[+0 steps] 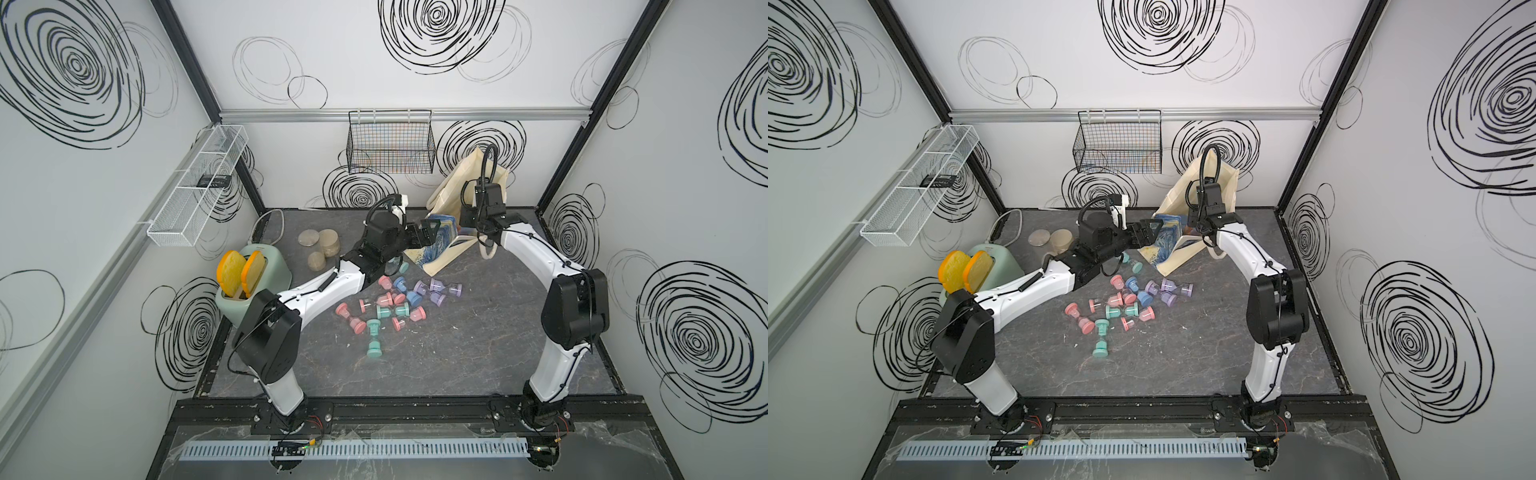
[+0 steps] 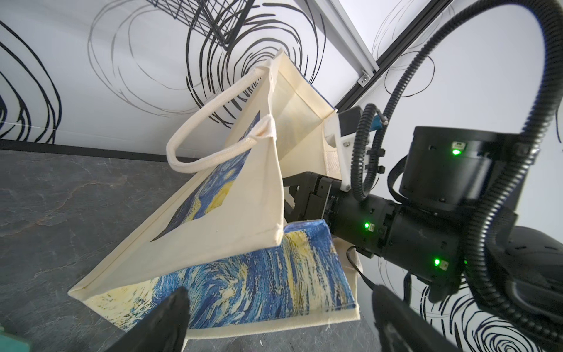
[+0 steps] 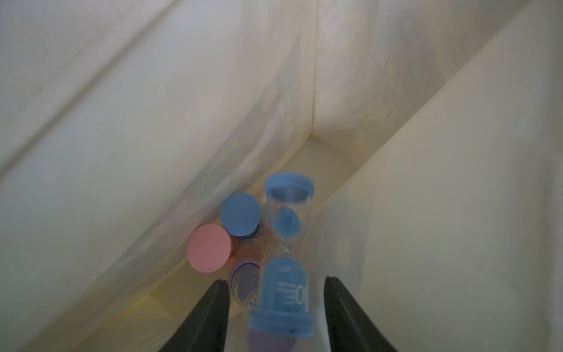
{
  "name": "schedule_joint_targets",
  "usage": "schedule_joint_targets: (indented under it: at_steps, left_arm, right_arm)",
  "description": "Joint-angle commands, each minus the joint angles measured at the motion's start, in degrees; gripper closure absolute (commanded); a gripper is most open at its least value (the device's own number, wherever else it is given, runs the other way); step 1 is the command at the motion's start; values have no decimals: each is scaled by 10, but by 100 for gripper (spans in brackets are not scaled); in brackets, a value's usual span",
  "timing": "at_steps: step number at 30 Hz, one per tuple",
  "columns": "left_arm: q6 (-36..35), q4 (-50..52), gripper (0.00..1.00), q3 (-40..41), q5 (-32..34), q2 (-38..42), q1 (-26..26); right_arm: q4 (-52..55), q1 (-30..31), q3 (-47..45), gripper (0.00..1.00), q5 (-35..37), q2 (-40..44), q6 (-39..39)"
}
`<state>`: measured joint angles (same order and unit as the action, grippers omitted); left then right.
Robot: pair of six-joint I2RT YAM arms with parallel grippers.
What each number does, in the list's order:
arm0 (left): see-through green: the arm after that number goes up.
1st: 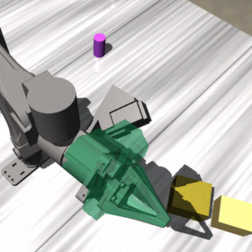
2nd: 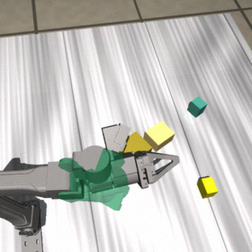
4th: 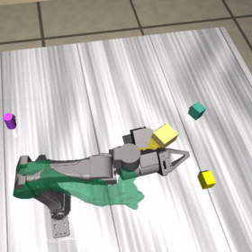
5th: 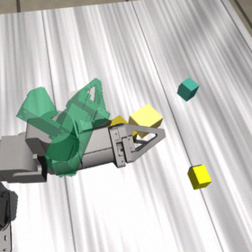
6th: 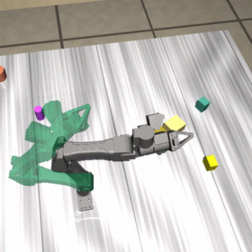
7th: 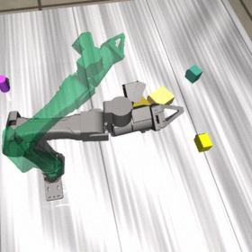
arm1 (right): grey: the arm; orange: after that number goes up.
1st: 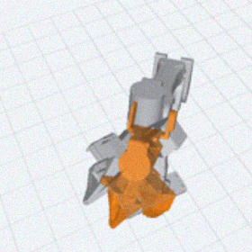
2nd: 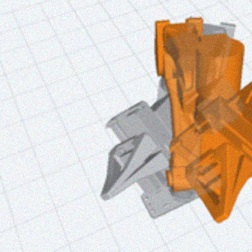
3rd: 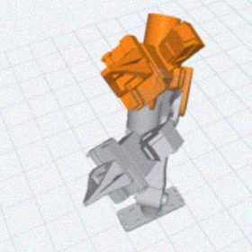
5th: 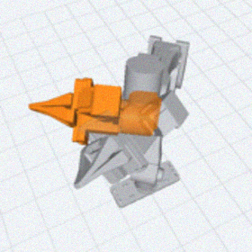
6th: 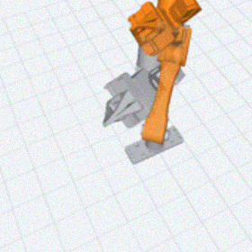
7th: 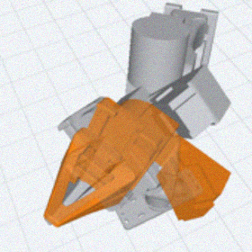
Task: Put the hourglass into the canvas bag
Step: Place the hourglass in the canvas bag.
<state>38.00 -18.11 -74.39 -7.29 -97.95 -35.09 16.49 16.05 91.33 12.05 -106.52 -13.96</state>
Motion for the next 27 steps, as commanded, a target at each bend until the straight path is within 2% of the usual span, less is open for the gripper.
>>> schedule_joint_targets:
  at_steps: [1, 7, 13, 15, 21, 27]
  left_arm:
    - [12, -36, 4, -4, 15, 1, 1]
    - [12, -38, 4, -9, 16, -4, 0]
    - [8, -23, 4, -19, 0, 11, 9]
    - [5, -18, 4, -15, -1, 27, 13]
    - [-18, 24, 4, 2, -6, 89, 32]
    - [-34, 69, 4, 64, -10, 171, 35]
  right_arm:
    - [14, 4, -10, 42, 5, 5, 4]
    - [13, 8, -6, 41, 2, 12, 5]
    - [13, 26, 31, 34, -54, 46, 3]
    - [20, 31, 46, 31, -72, 56, -2]
    - [36, 63, 68, 27, -48, 97, 3]
    - [45, 109, 22, 22, -37, 179, 9]
